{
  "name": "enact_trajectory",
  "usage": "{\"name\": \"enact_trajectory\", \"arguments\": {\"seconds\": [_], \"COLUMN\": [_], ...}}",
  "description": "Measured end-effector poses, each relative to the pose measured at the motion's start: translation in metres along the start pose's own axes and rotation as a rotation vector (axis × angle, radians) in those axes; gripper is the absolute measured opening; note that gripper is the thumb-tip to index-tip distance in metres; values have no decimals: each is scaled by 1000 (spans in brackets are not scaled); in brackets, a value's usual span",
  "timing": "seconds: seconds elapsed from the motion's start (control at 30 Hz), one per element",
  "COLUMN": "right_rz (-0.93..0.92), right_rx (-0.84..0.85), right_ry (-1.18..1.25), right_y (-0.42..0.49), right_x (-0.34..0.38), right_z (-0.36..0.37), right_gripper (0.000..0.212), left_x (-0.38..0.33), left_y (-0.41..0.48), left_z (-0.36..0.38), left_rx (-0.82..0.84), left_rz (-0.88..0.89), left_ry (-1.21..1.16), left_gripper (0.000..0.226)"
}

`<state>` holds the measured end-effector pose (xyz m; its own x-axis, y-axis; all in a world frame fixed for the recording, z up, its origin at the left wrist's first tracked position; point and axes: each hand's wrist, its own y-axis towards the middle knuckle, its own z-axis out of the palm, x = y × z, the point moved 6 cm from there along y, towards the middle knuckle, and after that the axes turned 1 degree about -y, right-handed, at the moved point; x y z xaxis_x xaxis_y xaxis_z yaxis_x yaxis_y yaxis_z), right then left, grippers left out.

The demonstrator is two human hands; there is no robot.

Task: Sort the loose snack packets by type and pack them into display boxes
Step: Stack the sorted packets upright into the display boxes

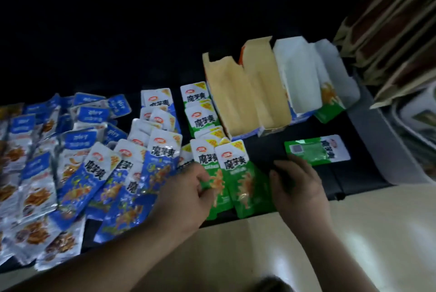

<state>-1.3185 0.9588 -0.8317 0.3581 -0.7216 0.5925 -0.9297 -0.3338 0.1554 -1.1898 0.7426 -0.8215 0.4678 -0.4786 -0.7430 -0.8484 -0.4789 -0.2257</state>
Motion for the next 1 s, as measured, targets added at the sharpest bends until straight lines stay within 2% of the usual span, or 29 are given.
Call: {"name": "enact_trajectory", "arguments": {"seconds": [0.1,0.17,0.23,0.33,0.43,0.5,0.6,0.7,0.77,0.9,1.0], "right_rz": [107,196,259,213,169,179,167,175,195,186,235], "right_rx": [-13,141,267,247,191,122,-13,50,35,-32,53], "right_ry": [-210,-271,-251,-222,-170,-148,-104,-95,-91,-256,-351], "right_y": [26,40,50,54,34,20,3,-12,-17,-8,-3], "right_x": [-43,-59,-69,-77,-76,-71,-67,-70,-76,-68,-60], "right_z": [-14,-13,-12,-18,-21,-25,-36,-35,-36,-37,-29], "right_gripper": [50,66,72,64,64,49,11,8,17,69,76], "left_x": [-11,-27,-42,-51,-49,-53,-72,-79,-79,-86,-83], "left_y": [19,26,32,33,26,24,21,8,-5,-16,-14], "left_z": [1,1,9,22,34,42,55,79,99,120,118], "left_rx": [35,94,190,308,348,373,305,215,217,255,219], "left_rz": [97,168,249,168,56,59,41,-60,-109,-90,-99], "left_ry": [314,361,372,337,290,311,204,48,-37,-103,-134], "left_gripper": [26,22,20,16,15,20,14,18,21,17,19]}}
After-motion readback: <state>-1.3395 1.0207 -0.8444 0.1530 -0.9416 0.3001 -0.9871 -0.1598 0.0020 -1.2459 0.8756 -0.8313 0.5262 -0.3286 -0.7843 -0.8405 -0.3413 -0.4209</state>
